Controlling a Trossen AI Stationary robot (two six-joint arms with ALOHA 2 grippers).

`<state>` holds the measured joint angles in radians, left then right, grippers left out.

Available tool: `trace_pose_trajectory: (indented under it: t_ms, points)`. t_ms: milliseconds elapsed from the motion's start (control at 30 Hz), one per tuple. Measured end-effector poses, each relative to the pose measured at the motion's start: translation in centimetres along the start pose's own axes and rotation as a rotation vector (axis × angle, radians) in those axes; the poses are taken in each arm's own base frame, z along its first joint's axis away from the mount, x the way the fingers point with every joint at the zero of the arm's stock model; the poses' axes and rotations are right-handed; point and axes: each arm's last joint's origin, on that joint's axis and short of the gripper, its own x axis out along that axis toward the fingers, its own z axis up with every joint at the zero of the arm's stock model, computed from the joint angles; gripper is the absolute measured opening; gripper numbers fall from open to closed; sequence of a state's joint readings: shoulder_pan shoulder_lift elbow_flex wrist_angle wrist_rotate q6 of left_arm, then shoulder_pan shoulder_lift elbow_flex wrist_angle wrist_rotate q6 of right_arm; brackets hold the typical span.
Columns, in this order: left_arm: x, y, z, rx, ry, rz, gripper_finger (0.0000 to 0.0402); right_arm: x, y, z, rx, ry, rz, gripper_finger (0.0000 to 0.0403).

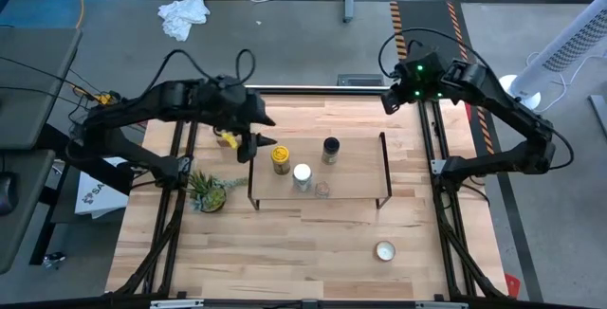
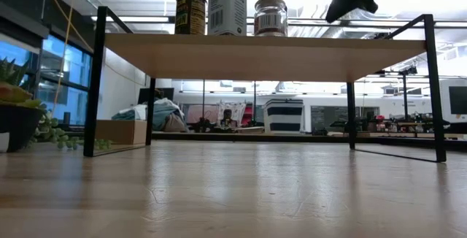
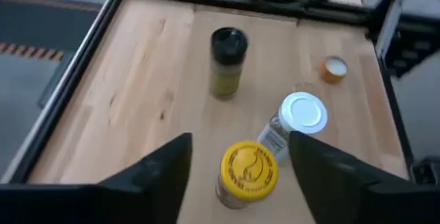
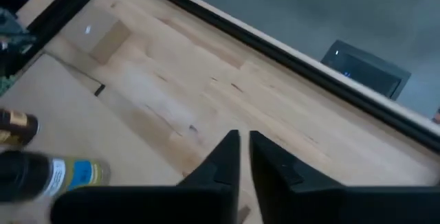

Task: Shelf spices
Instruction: Remove the yellow seasoning bottle from the shelf

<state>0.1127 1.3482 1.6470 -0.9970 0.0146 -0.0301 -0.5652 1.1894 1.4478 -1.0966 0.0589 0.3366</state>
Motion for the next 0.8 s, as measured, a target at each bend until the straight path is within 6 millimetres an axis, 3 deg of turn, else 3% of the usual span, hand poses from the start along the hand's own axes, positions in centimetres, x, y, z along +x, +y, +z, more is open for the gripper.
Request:
trace_pose_trajectory:
  t_ms: [167, 400, 500, 800]
  points:
    - [0.6, 0.0, 1.3, 0.093, 0.124, -0.002, 0.0297, -0.8, 0.3, -0.4, -0.04, 0.051, 0.015, 0.0126]
    - [3.8, -0.6, 1.0, 0.177, 0.259, -0.05, 0.031, -0.6, 1.4, -1.4, -0.095, 0.127, 0.057, 0.0248]
    - [5.0, -1.2, 0.9, 0.283, 0.286, -0.073, 0.031, -0.5, 1.7, -1.3, -0.105, 0.118, 0.053, 0.0266]
    - [8.0, -1.2, 0.4, 0.409, 0.39, -0.088, 0.031, -0.5, 1.6, -1.3, -0.11, 0.104, 0.016, 0.0268]
